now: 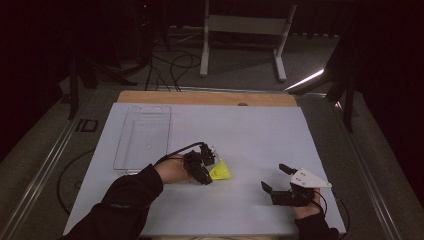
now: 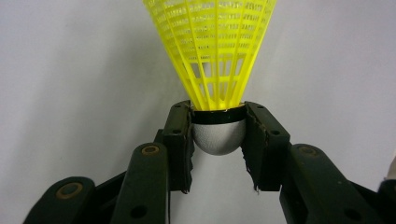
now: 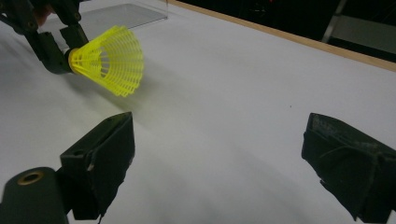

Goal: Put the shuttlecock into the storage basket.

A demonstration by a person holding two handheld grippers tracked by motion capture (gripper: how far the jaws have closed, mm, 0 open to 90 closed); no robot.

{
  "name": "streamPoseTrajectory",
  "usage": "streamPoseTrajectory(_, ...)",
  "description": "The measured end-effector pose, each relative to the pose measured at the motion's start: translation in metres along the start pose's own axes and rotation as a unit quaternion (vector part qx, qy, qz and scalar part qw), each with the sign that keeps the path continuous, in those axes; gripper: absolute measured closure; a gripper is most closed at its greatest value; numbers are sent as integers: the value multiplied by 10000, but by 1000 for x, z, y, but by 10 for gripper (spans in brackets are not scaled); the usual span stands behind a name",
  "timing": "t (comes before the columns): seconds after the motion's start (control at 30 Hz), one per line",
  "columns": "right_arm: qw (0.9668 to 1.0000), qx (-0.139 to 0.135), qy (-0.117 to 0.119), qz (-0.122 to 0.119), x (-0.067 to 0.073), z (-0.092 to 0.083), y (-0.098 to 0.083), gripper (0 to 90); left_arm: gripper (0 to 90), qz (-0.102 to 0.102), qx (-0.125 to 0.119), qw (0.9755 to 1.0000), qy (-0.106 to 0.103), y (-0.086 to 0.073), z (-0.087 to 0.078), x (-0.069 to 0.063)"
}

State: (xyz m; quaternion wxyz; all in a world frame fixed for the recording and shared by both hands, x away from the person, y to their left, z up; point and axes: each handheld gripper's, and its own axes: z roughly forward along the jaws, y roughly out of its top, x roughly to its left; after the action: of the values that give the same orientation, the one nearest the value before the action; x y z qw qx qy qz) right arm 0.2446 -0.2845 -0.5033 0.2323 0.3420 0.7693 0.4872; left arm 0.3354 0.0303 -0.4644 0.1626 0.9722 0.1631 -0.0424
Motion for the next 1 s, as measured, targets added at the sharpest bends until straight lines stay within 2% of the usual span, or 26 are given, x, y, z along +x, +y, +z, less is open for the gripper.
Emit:
streamPoseTrajectory(0.2,10000,-3,12,3,0,0,0,96,651,-1,1,10000,-15,-6,-4,2)
streamPoseTrajectory(0.47,10000,11,21,8,1,0,0,97,651,91,-82,9999,15,-11,-20,2)
streamPoseTrajectory(0.57,10000,9,11,18,0,1,0,96,651,108,-121,9998,79,-14,-30,3)
streamPoseTrajectory(0.83,10000,5,14,24,0,1,0,97,651,106,-249,9996,41,-21,-51,4)
streamPoseTrajectory(1.0,10000,4,14,31,0,1,0,97,651,133,-289,9994,119,-25,-65,5)
